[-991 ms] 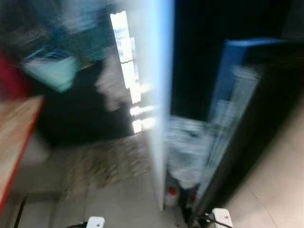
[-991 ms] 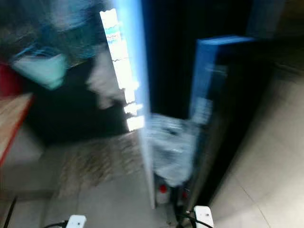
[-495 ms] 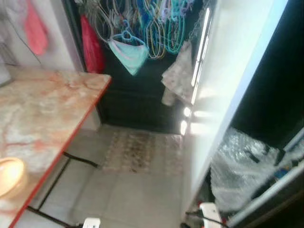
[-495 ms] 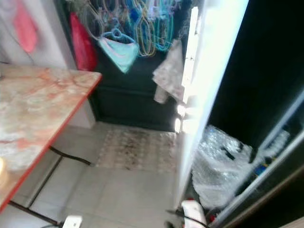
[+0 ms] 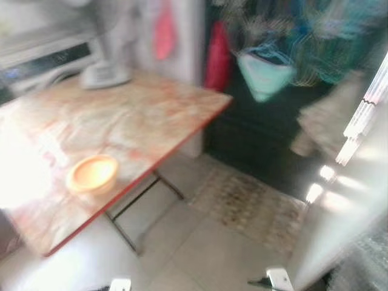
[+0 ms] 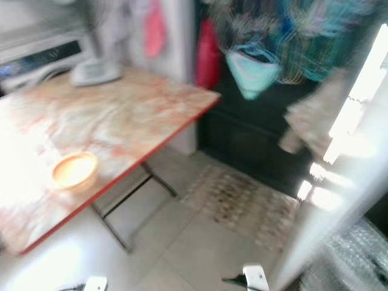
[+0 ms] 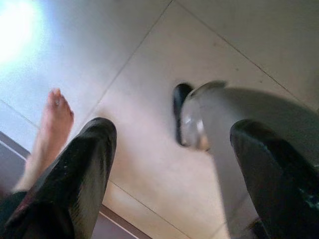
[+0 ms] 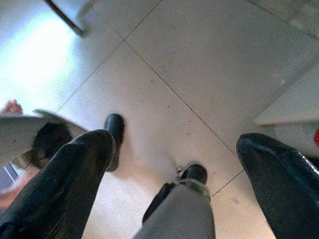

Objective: Restocking fridge

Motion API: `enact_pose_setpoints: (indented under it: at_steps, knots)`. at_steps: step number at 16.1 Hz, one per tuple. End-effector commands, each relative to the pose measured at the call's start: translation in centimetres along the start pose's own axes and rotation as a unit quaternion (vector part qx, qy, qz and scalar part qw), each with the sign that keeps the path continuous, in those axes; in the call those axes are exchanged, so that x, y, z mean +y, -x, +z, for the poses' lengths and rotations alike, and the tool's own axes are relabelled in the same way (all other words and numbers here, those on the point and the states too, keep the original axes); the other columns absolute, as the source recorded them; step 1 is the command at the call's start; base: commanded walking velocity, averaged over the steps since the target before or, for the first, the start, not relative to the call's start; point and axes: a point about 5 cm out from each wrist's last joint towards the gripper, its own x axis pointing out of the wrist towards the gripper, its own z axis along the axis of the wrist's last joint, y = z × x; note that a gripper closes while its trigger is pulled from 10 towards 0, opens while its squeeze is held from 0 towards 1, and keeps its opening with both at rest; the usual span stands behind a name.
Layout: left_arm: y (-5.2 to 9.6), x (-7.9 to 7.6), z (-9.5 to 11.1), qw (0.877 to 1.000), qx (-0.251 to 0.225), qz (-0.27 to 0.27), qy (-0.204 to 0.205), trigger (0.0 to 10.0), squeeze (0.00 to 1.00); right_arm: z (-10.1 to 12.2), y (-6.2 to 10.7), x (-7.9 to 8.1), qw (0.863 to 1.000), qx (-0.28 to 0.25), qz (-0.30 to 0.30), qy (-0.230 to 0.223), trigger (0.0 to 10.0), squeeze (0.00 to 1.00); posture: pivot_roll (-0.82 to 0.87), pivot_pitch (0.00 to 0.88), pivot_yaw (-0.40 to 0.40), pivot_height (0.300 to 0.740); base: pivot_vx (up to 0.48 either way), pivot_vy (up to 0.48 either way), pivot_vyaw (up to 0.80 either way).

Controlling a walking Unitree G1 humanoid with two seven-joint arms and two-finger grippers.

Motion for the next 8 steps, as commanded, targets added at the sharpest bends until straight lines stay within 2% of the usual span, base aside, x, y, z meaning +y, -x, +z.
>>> enact_pose_setpoints:
  at_steps: [1, 4, 8]
  knots:
    - [0.2, -0.3, -1.3, 1.000, 0.025, -0.007, -0.001, 10.0, 0.00, 0.3, -0.3, 0.7, 1.000, -0.003, 0.011, 0.002, 10.0, 0.00, 0.02, 0.000, 0.012, 0.740, 0.000, 0.000, 0.80]
    - [0.1, -0.1, -1.0, 1.000, 0.018, 0.002, -0.011, 10.0, 0.00, 0.4, -0.3, 0.7, 1.000, -0.003, 0.012, 0.006, 10.0, 0.00, 0.01, 0.000, 0.013, 0.740, 0.000, 0.000, 0.80]
    - [0.0, 0.4, 0.5, 1.000, -0.020, 0.019, -0.009, 10.0, 0.00, 0.4, -0.3, 0.7, 1.000, -0.003, 0.014, 0.007, 10.0, 0.00, 0.02, 0.000, 0.012, 0.740, 0.000, 0.000, 0.80]
